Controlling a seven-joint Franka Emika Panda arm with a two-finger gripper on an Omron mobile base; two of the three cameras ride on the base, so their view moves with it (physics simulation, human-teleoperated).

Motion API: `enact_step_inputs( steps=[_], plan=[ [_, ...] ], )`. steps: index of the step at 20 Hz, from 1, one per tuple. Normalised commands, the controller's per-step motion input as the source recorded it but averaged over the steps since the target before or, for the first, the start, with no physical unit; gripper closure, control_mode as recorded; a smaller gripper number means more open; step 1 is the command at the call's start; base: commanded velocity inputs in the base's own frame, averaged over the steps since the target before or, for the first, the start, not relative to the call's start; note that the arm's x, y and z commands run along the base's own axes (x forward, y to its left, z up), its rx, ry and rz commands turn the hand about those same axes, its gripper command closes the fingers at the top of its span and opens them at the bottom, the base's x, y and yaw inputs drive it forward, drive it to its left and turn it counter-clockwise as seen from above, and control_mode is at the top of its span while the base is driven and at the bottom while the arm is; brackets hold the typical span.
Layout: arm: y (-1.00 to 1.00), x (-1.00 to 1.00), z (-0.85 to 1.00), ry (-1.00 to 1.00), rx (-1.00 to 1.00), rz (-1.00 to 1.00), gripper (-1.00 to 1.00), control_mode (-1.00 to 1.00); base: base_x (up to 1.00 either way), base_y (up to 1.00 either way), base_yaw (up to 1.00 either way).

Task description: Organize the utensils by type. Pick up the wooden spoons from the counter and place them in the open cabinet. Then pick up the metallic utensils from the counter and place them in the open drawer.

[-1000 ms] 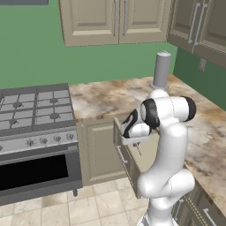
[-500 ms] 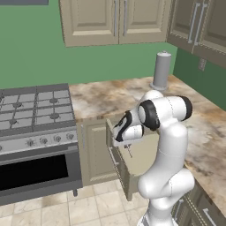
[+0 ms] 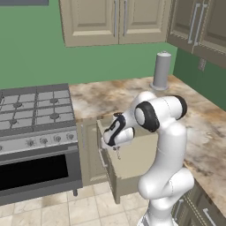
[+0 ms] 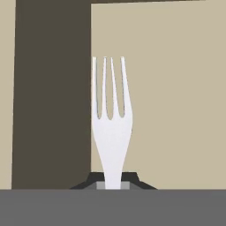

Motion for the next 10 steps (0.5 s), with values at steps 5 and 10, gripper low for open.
enact_step_inputs(
  steps=[5,10],
  plan=[
    [0.49,0.00,-0.35,0.00,0.01,-0.11,1.00,-1.00,0.00,0.00,0.00],
    [0.24,0.07,-0.23,0.00,0.00,-0.18,1.00,-1.00,0.00,0.00,0.00]
  ],
)
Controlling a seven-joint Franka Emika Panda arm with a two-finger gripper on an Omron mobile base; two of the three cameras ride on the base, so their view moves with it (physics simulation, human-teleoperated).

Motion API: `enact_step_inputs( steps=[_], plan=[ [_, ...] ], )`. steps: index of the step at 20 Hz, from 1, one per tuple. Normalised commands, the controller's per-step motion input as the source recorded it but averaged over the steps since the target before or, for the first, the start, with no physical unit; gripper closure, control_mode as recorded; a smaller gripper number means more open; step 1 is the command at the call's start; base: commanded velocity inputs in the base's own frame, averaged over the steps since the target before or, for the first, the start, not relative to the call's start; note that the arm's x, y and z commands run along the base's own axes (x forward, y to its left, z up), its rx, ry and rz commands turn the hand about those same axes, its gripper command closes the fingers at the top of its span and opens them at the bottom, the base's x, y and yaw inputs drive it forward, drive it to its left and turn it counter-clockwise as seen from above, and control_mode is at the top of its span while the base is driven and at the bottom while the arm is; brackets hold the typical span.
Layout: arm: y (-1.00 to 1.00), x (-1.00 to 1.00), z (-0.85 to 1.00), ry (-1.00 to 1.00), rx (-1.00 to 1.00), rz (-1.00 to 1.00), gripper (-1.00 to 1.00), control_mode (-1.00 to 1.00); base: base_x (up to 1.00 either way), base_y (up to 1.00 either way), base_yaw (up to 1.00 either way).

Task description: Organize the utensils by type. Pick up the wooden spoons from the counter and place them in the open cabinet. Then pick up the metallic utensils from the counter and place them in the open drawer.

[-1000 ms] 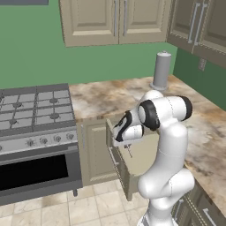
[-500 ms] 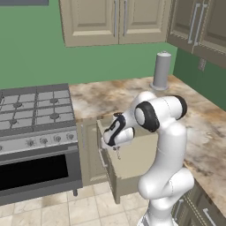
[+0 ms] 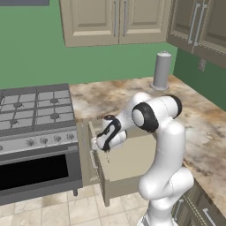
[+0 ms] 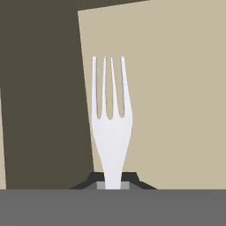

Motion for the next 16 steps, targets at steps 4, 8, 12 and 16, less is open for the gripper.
enact_step_inputs(
  steps=[4,8,12,16],
  plan=[
    [-0.26,0.17,-0.10,0.00,-0.05,-0.21,1.00,-1.00,0.00,0.00,0.00],
    [-0.52,0.07,0.03,0.02,-0.01,-0.23,1.00,-1.00,0.00,0.00,0.00],
    [-0.54,0.04,0.03,0.09,0.00,-0.23,1.00,-1.00,0.00,0.00,0.00],
    [-0.51,0.08,0.06,0.04,0.00,-0.17,1.00,-1.00,0.00,0.00,0.00]
  ],
)
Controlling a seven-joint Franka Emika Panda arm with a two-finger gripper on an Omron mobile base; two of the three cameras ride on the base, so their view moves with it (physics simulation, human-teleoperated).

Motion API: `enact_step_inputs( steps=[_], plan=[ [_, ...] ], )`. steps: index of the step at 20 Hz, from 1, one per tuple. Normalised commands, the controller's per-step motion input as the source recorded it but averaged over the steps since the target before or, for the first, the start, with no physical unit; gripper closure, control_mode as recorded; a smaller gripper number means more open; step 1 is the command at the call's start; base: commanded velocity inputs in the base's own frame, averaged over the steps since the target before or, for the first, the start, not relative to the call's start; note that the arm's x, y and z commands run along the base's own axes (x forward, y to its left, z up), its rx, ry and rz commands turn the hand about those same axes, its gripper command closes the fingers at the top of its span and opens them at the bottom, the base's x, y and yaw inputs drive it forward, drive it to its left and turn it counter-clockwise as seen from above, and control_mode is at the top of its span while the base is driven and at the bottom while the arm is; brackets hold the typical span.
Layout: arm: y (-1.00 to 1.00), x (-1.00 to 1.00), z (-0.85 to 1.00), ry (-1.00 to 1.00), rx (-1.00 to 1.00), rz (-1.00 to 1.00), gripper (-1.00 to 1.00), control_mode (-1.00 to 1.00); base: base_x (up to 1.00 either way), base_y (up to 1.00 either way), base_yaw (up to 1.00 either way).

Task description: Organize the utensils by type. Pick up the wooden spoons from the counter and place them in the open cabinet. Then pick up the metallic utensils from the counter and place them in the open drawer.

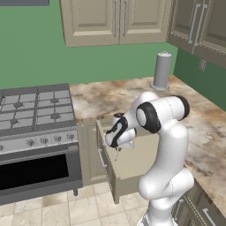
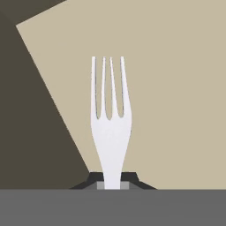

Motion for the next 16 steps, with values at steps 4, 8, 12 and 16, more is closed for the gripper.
enact_step_inputs(
  steps=[4,8,12,16],
  plan=[
    [-0.52,0.14,0.12,0.04,0.00,-0.11,1.00,-1.00,0.00,0.00,0.00],
    [-0.43,0.20,0.07,0.04,0.00,-0.07,1.00,-1.00,0.00,0.00,0.00],
    [-0.47,0.34,-0.04,0.05,0.00,-0.04,1.00,-1.00,0.00,0.00,0.00],
    [-0.33,0.40,-0.23,0.01,0.00,0.00,1.00,-1.00,0.00,0.00,0.00]
  ],
)
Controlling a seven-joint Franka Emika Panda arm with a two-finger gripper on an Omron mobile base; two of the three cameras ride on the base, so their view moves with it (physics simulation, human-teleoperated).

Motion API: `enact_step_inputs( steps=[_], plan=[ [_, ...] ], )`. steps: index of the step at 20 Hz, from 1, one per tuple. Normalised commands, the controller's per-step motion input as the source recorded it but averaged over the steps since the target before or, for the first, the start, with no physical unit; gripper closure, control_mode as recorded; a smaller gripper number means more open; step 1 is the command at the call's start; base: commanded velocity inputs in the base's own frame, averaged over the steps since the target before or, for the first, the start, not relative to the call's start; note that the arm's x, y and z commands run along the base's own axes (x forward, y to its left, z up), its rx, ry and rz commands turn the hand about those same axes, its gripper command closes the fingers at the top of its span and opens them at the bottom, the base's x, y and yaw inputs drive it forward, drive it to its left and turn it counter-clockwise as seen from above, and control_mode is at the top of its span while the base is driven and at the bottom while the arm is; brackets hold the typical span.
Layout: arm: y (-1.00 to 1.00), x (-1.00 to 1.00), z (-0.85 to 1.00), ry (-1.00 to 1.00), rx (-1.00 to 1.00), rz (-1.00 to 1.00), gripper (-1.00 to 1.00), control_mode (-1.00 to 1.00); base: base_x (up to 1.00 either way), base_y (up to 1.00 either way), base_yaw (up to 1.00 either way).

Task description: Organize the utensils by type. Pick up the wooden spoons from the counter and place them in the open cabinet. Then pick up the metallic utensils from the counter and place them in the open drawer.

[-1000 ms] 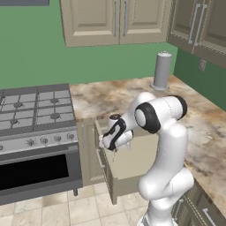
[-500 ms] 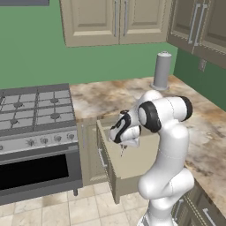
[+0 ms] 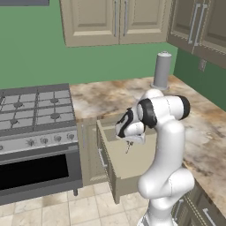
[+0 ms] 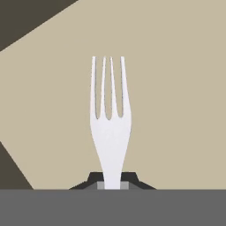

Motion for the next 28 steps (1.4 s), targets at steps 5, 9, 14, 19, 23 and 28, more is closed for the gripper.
enact_step_inputs(
  steps=[5,9,14,19,23,28],
  plan=[
    [-0.07,0.27,-0.43,0.09,0.07,0.00,1.00,-1.00,0.00,0.00,0.00],
    [-0.11,0.16,-0.44,0.12,0.10,0.00,1.00,-1.00,0.00,0.00,0.00],
    [-0.08,0.07,-0.36,0.02,0.07,0.00,1.00,-1.00,0.00,0.00,0.00],
    [0.00,0.00,-0.29,-0.01,0.00,0.00,1.00,-1.00,0.00,0.00,0.00],
    [0.00,0.00,-0.14,-0.06,0.00,0.00,1.00,-1.00,0.00,0.00,0.00],
    [0.00,0.04,-0.15,0.00,0.00,0.00,-1.00,-1.00,0.00,0.00,0.00]
  ],
)
